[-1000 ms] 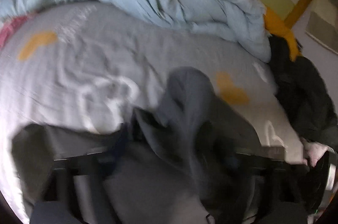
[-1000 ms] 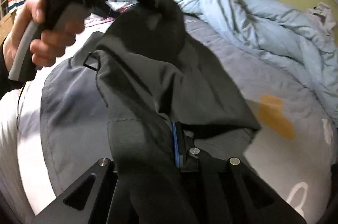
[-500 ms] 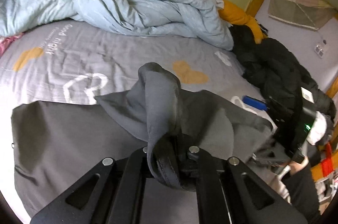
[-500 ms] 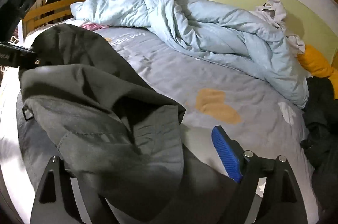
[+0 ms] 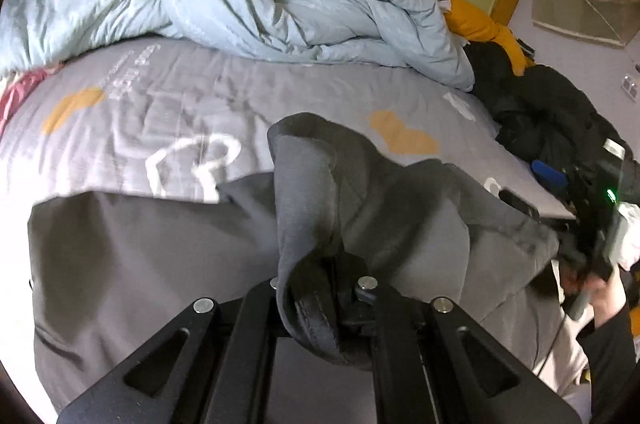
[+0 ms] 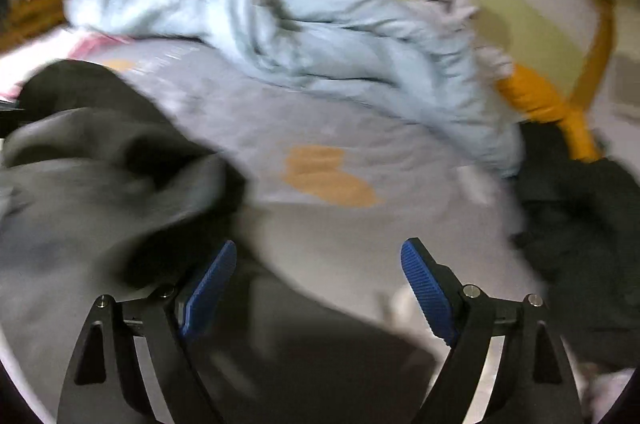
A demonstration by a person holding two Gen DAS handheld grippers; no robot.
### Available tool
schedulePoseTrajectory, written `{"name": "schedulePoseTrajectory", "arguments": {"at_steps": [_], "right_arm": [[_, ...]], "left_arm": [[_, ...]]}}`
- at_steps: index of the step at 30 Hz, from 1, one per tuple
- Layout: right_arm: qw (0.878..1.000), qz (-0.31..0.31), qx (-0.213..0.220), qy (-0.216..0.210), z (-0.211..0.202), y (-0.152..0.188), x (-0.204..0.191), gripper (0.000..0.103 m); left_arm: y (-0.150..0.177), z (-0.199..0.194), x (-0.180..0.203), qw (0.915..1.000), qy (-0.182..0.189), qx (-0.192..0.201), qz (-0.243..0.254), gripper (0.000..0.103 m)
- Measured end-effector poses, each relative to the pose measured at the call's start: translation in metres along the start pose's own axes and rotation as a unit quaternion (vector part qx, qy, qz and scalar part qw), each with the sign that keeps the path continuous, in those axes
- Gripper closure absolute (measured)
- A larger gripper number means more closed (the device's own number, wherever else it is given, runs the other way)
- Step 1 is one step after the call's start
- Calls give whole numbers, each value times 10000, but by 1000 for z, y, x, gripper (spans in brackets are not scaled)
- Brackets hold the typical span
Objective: Fold large clothes
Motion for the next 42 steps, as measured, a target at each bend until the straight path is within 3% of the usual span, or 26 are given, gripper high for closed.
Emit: {"name": "schedulePoseTrajectory", "arguments": {"at_steps": [2, 3, 5, 7, 9, 11, 13, 16, 17, 18, 19, 20, 21, 24, 27, 30, 35, 37, 41, 42], "right_arm": [[9987, 451, -216, 99, 6, 7, 22, 22], [9975, 657, -242, -6, 5, 8, 29, 30], [9920, 1181, -198, -406, -2, 9, 37, 35], [9847, 1549, 8, -802, -16, 1, 34, 35], [9772, 1690, 71, -1284, -25, -11, 17, 35], [9741, 1688, -31, -1507, -23, -19, -2, 35], [9652, 1677, -450, -1954, -10, -22, -34, 35], [9646, 1529, -902, -1950, 13, -16, -64, 38], [9630, 1503, -1012, -1996, 18, -13, -71, 54], [9572, 1523, -1175, -2164, 26, -8, -80, 77], [9528, 1597, -1224, -2272, 29, -4, -83, 85], [9526, 1648, -1181, -2269, 29, -3, -83, 100], [9537, 1699, -1034, -2255, 26, -5, -79, 100], [9609, 1612, -347, -2223, -8, -20, -64, 100], [9650, 1437, -155, -2188, -47, -20, -48, 100], [9627, 1379, -551, -2261, -75, 7, -45, 100], [9621, 1360, -930, -2172, -93, 44, -56, 100], [9682, 1221, -930, -1978, -90, 49, -61, 100], [9809, 906, -842, -1501, -80, 57, -62, 100], [9808, 907, -916, -1466, -76, 61, -63, 99]], "left_arm": [[5, -5, -5, 9995, 308, 69, -63, 91], [6, -7, -8, 9991, 400, 144, -71, 73], [5, -14, -17, 9991, 196, 370, -61, 48], [-1, -21, -24, 9980, 41, 622, -114, 47], [-8, -20, -28, 9980, 116, 569, -260, 41], [-17, -13, -31, 9982, 30, 509, -311, 36], [-25, -2, -35, 9983, -117, 444, -351, 36], [-35, 10, -37, 9978, 61, 448, -481, 36], [-37, 12, -37, 9977, 98, 450, -492, 46], [-39, 14, -36, 9977, 129, 449, -495, 78], [-39, 15, -32, 9977, 248, 418, -464, 92], [-39, 11, -28, 9977, 298, 438, -417, 93], [-38, 3, -24, 9976, 268, 540, -355, 94], [-25, -28, -11, 9977, 274, 560, -283, 95], [1, -62, -1, 9971, 494, 446, -382, 95], [32, -69, 1, 9967, 557, 86, -588, 95], [74, -43, -17, 9965, 212, -444, -675, 94], [83, -31, -23, 9969, 77, -514, -583, 89], [88, -18, -28, 9985, -462, -278, 0, 61], [87, -20, -29, 9986, -496, -196, 43, 58]]}}
Point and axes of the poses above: each gripper's, at about its wrist camera, not at the fingertips, and z roughly the way its jaws point, x to its right, y to its underside, the point moved 7 cm from there along z, roughly the way its jaws point, and after that the axes turned 3 degrees about z, right-handed, at the moved point
